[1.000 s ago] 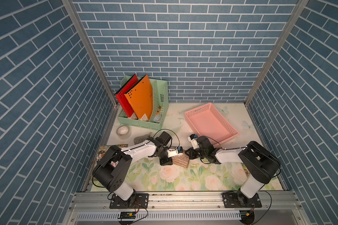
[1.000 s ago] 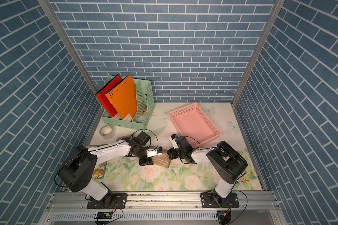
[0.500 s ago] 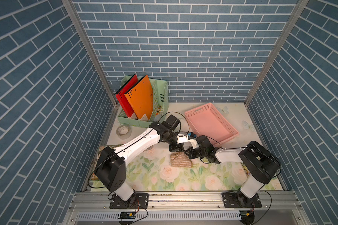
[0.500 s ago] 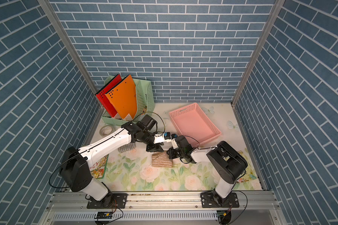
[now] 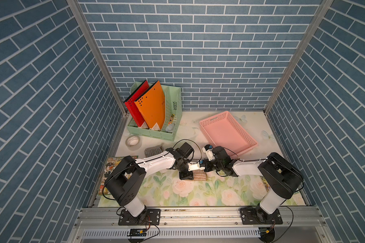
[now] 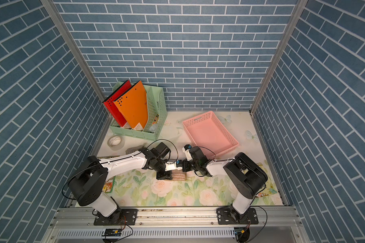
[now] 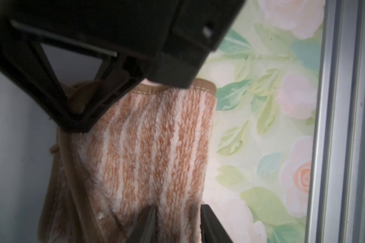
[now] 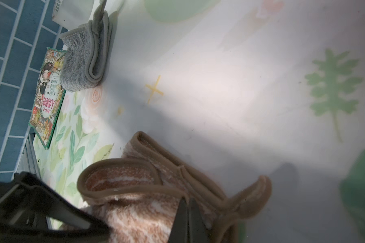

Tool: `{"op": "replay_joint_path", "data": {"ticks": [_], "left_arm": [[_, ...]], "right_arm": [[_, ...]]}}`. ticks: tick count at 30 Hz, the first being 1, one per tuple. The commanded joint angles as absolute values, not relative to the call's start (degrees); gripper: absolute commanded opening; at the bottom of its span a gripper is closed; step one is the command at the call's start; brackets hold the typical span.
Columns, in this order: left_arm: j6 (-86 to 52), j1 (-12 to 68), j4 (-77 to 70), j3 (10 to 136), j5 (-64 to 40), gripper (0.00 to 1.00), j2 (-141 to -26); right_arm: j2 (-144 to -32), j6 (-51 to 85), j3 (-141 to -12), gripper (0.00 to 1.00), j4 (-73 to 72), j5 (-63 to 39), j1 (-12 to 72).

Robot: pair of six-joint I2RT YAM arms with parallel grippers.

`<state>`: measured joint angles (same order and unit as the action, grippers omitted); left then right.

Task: Fold the square dishcloth
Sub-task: Smooth out the cleaning item at the center of the board.

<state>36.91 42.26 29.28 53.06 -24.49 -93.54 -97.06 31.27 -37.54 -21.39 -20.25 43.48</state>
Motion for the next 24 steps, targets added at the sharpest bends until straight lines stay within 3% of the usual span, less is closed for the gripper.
{"op": "replay_joint_path", "data": {"ticks": [1,4,5,8,11,19,24], "left_arm": [[37.5,42.4,25.5,51.1,-17.6,0.40,-94.6],[38.0,42.4,25.9,51.0,-17.0,0.39,-95.6],[37.9,42.4,26.1,51.1,-17.6,0.40,-95.5],[37.5,42.4,27.2,51.3,-21.0,0.40,-95.2],[37.4,42.4,28.7,51.4,-24.5,0.40,-94.2],[36.7,40.8,31.9,54.3,-30.6,0.45,-93.6],[37.3,37.9,36.4,59.2,-35.2,0.51,-92.8]], "right_arm": [[-96.0,31.5,-37.8,0.00,-20.4,-20.6,43.2],[-94.4,32.2,-39.5,0.00,-19.5,-21.4,42.3],[-93.2,32.6,-40.2,0.04,-18.7,-21.7,41.7],[-86.8,33.7,-42.1,0.33,-15.1,-21.0,39.3],[-80.1,36.0,-40.3,0.40,-13.4,-19.7,37.9],[-72.9,48.2,-26.5,0.16,-22.1,-24.1,45.0],[-75.7,51.6,-24.6,0.10,-27.2,-24.5,50.8]]}}
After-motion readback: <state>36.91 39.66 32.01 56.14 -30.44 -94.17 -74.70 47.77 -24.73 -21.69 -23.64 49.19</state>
